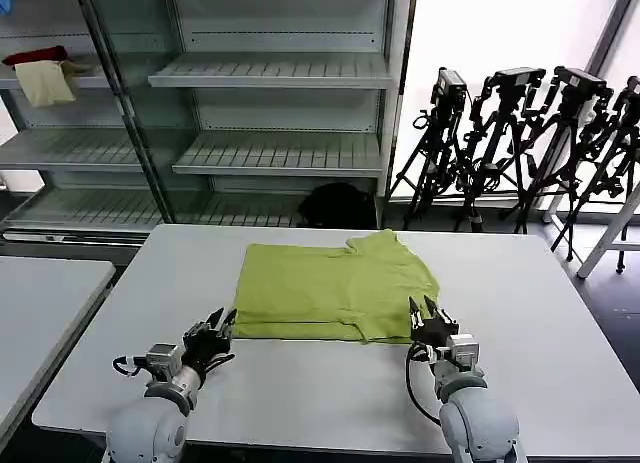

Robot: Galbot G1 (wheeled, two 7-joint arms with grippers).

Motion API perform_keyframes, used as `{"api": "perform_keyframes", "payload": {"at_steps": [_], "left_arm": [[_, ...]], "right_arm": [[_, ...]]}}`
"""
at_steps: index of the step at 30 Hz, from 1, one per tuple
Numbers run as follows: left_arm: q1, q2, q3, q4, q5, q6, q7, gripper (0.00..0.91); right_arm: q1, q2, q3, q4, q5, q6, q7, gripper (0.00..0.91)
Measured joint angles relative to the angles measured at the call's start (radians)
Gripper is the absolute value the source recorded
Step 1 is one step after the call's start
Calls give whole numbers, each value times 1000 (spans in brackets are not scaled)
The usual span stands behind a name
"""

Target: Fold and organize the clothes.

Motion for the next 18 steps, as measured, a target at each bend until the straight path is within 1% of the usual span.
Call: {"api": "perform_keyframes", "payload": {"at_steps": [5,9,11,12,16,17,18], "left_arm": [[17,7,-10,-15,0,2,0,907],[35,11,-10,-12,4,12,3,907],[39,11,-9,-11,5,18,6,907],[42,10,-8,-11,7,20,9,907],[47,9,-2,-12,15,24,14,907],[47,9,-2,-12,16,24,15,907],[47,8,-1,-11,16,25,15,907]], "right_arm": [[-42,-16,25,31,29,-8,-19,907],[-84,-23,42,42,58,-10,-23,907],[-101,-26,51,43,69,-10,-23,856],[-110,-29,57,43,75,-9,-23,796],[-137,-37,74,43,96,-5,-25,746],[-140,-37,77,42,99,-3,-25,705],[-142,-37,78,41,101,-2,-25,564]]}}
